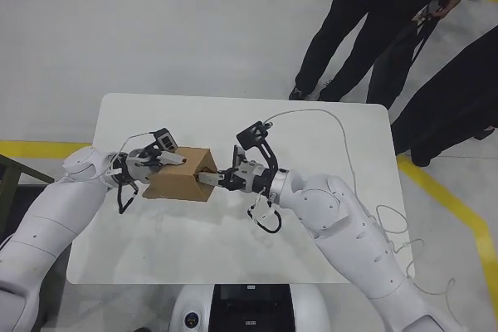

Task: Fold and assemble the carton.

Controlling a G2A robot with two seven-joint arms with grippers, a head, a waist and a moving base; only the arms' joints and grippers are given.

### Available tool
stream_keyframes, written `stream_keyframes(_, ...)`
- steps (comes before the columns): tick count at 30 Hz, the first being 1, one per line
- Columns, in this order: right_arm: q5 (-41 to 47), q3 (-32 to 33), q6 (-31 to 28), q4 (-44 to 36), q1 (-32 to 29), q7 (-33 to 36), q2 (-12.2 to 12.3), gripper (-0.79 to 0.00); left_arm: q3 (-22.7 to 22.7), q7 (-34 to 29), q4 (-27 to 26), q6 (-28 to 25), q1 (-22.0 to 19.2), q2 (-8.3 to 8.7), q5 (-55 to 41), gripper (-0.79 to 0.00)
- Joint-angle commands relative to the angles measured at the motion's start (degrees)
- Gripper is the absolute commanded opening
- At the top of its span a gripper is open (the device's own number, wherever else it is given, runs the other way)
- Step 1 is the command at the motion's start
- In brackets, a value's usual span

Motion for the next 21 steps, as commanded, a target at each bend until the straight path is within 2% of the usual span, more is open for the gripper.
stream_keyframes(1, 0.0, 0.9, 0.0, -0.4, -0.5, -0.1, 0.2, 0.000, 0.1, 0.0, 0.6, -0.9, -0.1, 0.08, 1.0, -0.785)
stream_keyframes(8, -1.2, 4.3, 0.4, -2.2, -3.6, 0.3, 1.2, 0.000, 0.0, 0.0, 4.2, -4.6, -1.6, 0.24, 7.4, -0.785)
stream_keyframes(12, -0.6, 5.4, -0.7, -2.7, -5.2, -0.2, 1.6, 0.000, -0.2, 1.5, 5.8, -8.0, -3.6, 0.30, 16.0, -0.785)
stream_keyframes(16, 0.2, 6.1, -3.0, -3.5, -6.4, -0.5, 1.9, 0.000, -0.4, 7.4, 3.8, -10.5, -5.0, 0.35, 25.5, -0.785)
stream_keyframes(21, 0.3, 7.7, -7.7, -5.0, -7.8, -0.9, 2.6, 0.000, 0.0, 14.4, -2.2, -10.7, -5.4, 0.70, 39.6, -0.785)
